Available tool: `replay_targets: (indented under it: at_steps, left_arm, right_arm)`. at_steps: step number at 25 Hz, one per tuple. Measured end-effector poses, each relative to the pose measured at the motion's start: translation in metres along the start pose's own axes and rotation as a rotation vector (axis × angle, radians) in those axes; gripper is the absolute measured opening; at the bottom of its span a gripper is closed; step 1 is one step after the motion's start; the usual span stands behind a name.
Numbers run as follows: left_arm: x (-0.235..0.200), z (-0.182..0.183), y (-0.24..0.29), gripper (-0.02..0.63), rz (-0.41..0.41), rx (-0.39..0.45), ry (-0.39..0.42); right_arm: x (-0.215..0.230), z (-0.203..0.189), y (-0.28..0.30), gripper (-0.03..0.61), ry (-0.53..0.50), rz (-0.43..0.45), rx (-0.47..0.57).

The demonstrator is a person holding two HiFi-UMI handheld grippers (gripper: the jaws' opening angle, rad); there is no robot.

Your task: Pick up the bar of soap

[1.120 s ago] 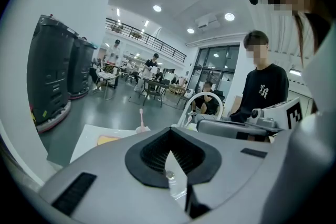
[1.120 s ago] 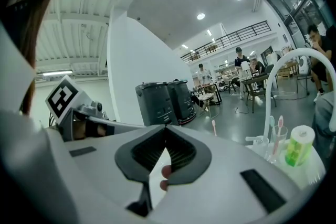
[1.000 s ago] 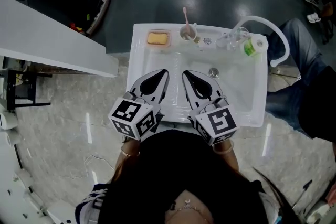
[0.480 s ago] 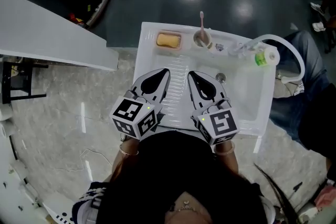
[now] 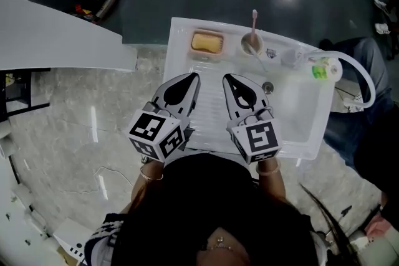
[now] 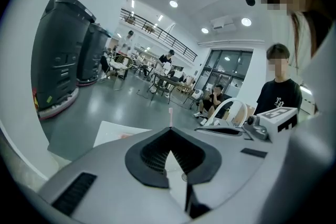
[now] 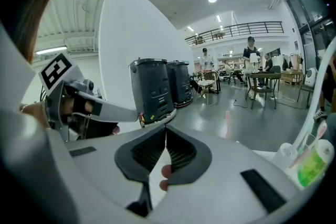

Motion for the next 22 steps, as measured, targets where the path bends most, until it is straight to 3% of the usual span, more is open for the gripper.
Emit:
replay_targets:
  at_steps: [22]
  left_arm:
    - [-0.074, -0.015, 0.001, 0.000, 0.064, -0.040, -0.101]
  right_arm:
    - [0.022, -0.015, 0.109, 0.026, -0.298, 0.078, -0.256]
Point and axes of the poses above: the fingertips, and each gripper's own axes: y forward along the fingers, x to its right, z out of its top, the point moved 8 cm from there along -y, backward along the fingers, and after that the axes turned 2 degrees about y, right-handed, at the moved point
